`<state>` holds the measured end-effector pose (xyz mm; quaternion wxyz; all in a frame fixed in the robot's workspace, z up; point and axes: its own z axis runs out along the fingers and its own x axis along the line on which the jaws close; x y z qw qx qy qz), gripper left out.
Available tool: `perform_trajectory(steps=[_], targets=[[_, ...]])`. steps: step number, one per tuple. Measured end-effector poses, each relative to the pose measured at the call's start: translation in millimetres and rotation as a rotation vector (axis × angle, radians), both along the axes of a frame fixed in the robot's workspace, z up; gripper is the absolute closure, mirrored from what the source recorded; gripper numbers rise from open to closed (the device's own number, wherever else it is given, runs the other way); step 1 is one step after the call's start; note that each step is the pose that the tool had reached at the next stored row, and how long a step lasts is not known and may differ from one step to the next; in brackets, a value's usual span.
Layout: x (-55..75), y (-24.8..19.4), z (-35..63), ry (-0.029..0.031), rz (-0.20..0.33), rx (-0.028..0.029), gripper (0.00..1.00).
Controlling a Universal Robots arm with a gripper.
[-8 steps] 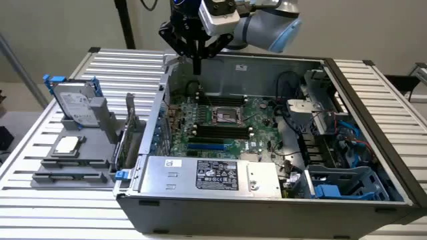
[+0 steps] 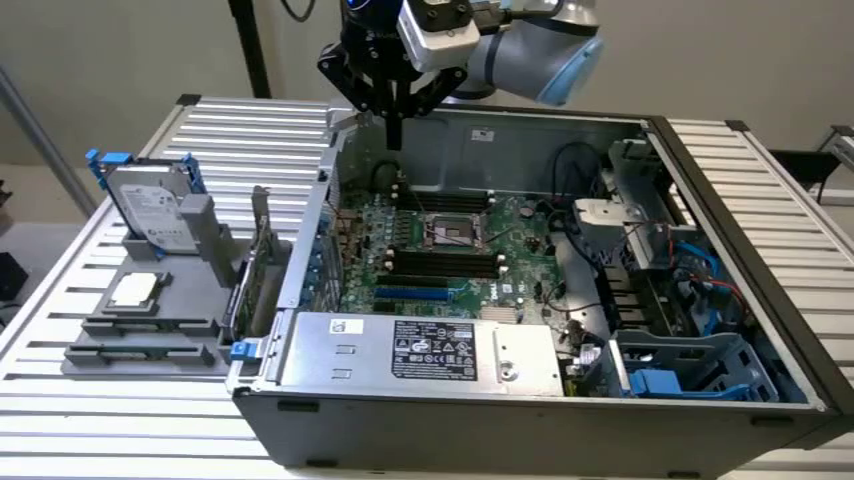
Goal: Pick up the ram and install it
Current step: 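Reach for the ram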
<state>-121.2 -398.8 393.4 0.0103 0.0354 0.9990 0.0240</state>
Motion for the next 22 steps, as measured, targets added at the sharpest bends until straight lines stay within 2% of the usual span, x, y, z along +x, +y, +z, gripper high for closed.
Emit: perform_trajectory(steps=[5, 7, 14, 22], targets=[[0.0, 0.0, 0.0, 0.0, 0.0, 0.0, 0.89], [-2.7, -0.5, 0.1, 0.0007, 0.0, -0.0037, 0.89], [-21.9, -10.3, -2.6, 0.0053, 0.0, -0.0049, 0.89], [-48.0, -22.3, -5.8, 0.0073, 0.0, -0.0054, 0.89]])
